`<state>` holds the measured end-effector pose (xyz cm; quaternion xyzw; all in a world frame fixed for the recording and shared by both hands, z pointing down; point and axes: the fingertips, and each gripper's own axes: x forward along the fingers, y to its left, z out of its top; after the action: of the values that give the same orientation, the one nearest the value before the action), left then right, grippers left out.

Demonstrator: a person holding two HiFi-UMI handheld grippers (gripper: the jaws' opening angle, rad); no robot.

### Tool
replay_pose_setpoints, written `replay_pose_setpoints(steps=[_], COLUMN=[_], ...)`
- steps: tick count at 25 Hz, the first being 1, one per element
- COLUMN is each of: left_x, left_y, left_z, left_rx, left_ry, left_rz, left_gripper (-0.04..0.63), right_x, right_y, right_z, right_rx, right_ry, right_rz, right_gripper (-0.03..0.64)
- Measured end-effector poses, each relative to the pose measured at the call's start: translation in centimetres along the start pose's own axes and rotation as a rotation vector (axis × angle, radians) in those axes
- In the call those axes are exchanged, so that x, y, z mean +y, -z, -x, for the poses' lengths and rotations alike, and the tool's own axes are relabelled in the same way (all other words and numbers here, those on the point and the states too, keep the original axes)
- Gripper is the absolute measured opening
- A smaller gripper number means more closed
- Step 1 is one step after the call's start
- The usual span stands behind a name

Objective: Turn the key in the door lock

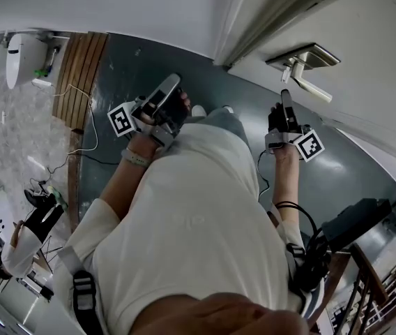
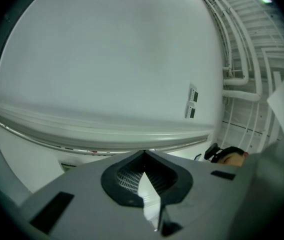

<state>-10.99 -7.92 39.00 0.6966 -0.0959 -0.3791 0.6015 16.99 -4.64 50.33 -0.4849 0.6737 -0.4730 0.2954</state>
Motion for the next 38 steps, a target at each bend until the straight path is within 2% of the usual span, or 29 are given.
replay_pose_setpoints(steps=[4,6,8,11,13,16,20,28,34,38], left_x=[0.2,0.3,0.2,-0.4,-0.7,-1.0,-1.3,-1.5,-1.5,-1.5], left_y=[0.2,0.2,0.2,0.2,0.2,0.1,0.1,-0.1,-0.3,-0.5], left_z=[-0.1,-0.1,-0.1,0.2,0.3,0.4,0.5,0.7,0.7,0.7], left_rx=[0.006,0.007,0.006,-0.001,-0.005,-0.01,-0.012,-0.022,-0.027,-0.032], left_ry=[0.002,-0.001,-0.001,0.004,0.01,0.011,0.012,0.011,0.01,0.011], left_rz=[0.003,0.004,0.001,-0.007,-0.011,-0.016,-0.019,-0.014,-0.009,-0.005], left_gripper=[0.009,0.009,0.009,0.009,0.009,0.009,0.009,0.009,0.009,0.009], right_x=[0.6,0.6,0.6,0.1,-0.3,-0.6,-0.9,-1.0,-0.4,-0.1], right_y=[0.1,0.4,0.8,0.9,1.2,1.2,0.4,-0.1,-0.7,-1.0], right_z=[0.1,-0.3,-0.8,-1.1,-1.6,-2.5,-3.4,-4.9,-5.2,-5.2], right_rx=[0.144,0.217,0.276,0.339,0.384,0.417,0.41,0.362,0.27,0.194], right_ry=[0.217,0.316,0.401,0.527,0.578,0.612,0.654,0.67,0.676,0.65], right_rz=[0.827,1.201,1.484,1.853,2.037,2.123,2.138,2.132,2.033,1.884], right_gripper=[0.057,0.057,0.057,0.057,0.057,0.057,0.058,0.06,0.06,0.058])
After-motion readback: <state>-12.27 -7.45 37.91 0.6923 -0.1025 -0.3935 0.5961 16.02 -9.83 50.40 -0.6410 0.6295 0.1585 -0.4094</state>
